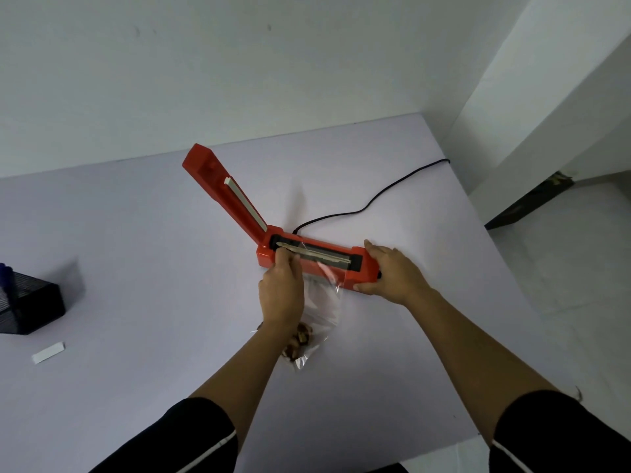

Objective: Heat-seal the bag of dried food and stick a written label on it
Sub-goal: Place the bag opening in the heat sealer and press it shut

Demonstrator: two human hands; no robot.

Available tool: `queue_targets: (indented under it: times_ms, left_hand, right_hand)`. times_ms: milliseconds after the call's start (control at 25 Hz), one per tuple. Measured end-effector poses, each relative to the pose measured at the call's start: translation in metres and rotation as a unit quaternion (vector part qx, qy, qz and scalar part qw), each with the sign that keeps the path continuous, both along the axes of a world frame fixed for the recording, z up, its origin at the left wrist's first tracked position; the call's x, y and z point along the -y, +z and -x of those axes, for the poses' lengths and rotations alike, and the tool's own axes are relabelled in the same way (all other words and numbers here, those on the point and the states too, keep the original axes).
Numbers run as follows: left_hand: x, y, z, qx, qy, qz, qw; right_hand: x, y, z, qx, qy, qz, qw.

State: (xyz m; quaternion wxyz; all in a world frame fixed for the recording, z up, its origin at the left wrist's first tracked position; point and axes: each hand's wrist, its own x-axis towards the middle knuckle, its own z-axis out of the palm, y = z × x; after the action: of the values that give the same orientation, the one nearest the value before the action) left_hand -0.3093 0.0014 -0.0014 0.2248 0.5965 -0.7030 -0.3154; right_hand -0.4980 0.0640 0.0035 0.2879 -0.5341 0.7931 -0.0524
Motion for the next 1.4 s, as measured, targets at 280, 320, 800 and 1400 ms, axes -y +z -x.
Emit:
queue_targets:
  times_ms: [280,320,800,1400]
  left_hand:
    - [-0.004,-0.002,-0.007,-0.039,-0.017,-0.042,0.998]
    - [-0.005,0.0,-0.007,-0.045,-0.019,-0.045,0.998]
    - [-0.016,0.017,-0.007,-0.085,-0.034,-0.039,0.995]
    - [-0.016,0.051,-0.071,-0.161,0.121,-0.025,0.979]
  right_hand:
    - [-0.001,0.001,-0.001,0.007,-0.002,0.006,1.0]
    - [-0.001,0.0,0.0,0.006,-0.003,0.007,1.0]
    - [-0.002,-0.005,0.003,0.008,0.002,0.003,1.0]
    - [-0.025,-0.012,-0.051,0.082,-0.128,0.244,0.958]
